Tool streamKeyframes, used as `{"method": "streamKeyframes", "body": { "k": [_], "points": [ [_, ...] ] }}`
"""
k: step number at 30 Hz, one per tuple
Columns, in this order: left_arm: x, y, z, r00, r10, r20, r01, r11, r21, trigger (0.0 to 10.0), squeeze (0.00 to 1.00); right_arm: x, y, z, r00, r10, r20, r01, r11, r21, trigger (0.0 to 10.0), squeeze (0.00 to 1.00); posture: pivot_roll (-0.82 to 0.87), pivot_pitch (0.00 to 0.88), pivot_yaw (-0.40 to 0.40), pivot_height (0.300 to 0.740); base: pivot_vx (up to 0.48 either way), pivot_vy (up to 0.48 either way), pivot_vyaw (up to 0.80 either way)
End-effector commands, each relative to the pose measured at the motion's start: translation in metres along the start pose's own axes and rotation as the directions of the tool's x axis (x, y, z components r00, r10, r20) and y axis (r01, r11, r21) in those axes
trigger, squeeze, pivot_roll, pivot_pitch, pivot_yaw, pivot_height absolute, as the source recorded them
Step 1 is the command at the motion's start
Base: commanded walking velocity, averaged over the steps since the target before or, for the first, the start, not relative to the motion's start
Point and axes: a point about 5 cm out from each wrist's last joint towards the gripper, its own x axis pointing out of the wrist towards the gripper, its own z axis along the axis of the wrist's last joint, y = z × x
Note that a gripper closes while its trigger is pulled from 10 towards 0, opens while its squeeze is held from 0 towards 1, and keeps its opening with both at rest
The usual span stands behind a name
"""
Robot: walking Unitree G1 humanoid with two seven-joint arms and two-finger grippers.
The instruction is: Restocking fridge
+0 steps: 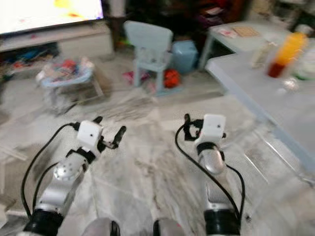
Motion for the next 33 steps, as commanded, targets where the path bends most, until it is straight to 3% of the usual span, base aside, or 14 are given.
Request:
{"method": "streamKeyframes", "body": {
  "k": [1, 21, 28, 33],
  "points": [
    [0.001, -0.004, 0.002, 0.999, -0.027, 0.018, 0.027, 0.999, -0.017, 10.0, 0.00, 0.000, -0.002, 0.004, 1.000, -0.006, 0.013, 0.006, 1.000, -0.009, 10.0, 0.00, 0.02, 0.052, -0.018, 0.740, 0.000, 0.000, -0.80],
    [0.003, -0.004, 0.004, 0.999, -0.030, 0.029, 0.030, 0.999, -0.011, 10.0, 0.00, 0.001, -0.003, 0.006, 1.000, -0.013, 0.026, 0.013, 1.000, -0.006, 10.0, 0.00, 0.01, 0.057, -0.018, 0.740, 0.409, 0.000, -0.80],
    [0.003, -0.004, 0.004, 0.999, -0.027, 0.031, 0.027, 0.999, -0.016, 10.0, 0.00, 0.001, -0.005, 0.009, 0.999, -0.016, 0.041, 0.017, 1.000, -0.008, 10.0, 0.00, 0.01, 0.060, -0.020, 0.740, 0.408, 0.000, -0.14],
    [0.002, -0.004, 0.003, 0.999, -0.028, 0.029, 0.029, 0.999, -0.043, 10.0, 0.00, 0.002, -0.005, 0.021, 0.994, 0.010, 0.113, 0.002, 0.994, -0.107, 10.0, 0.00, 0.01, 0.062, -0.019, 0.740, 0.386, 0.052, 0.00]
  ]
}}
